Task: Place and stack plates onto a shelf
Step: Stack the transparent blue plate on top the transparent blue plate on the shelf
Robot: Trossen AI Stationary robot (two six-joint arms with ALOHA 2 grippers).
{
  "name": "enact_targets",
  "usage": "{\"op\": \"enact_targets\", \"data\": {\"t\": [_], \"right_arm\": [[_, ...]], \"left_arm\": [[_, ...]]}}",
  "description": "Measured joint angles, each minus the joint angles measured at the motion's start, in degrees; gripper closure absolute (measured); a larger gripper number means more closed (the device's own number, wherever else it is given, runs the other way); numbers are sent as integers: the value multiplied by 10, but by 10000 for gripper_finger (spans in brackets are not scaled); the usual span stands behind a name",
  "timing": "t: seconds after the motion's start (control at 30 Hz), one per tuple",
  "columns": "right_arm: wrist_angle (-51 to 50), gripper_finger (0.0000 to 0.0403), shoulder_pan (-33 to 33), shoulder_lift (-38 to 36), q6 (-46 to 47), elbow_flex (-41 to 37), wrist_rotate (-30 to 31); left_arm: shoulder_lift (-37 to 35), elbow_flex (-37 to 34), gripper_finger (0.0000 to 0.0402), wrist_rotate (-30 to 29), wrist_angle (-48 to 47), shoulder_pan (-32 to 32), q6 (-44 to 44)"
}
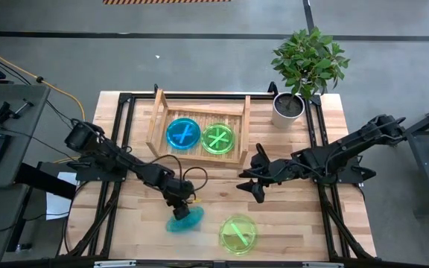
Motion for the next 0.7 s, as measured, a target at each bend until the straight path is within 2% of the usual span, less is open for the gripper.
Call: {"op": "enact_targets", "data": {"t": [0.7], "right_arm": [[-1, 174, 0, 0, -4, 0, 1]], "left_arm": [[14, 1, 229, -18, 2, -3, 20]]}}
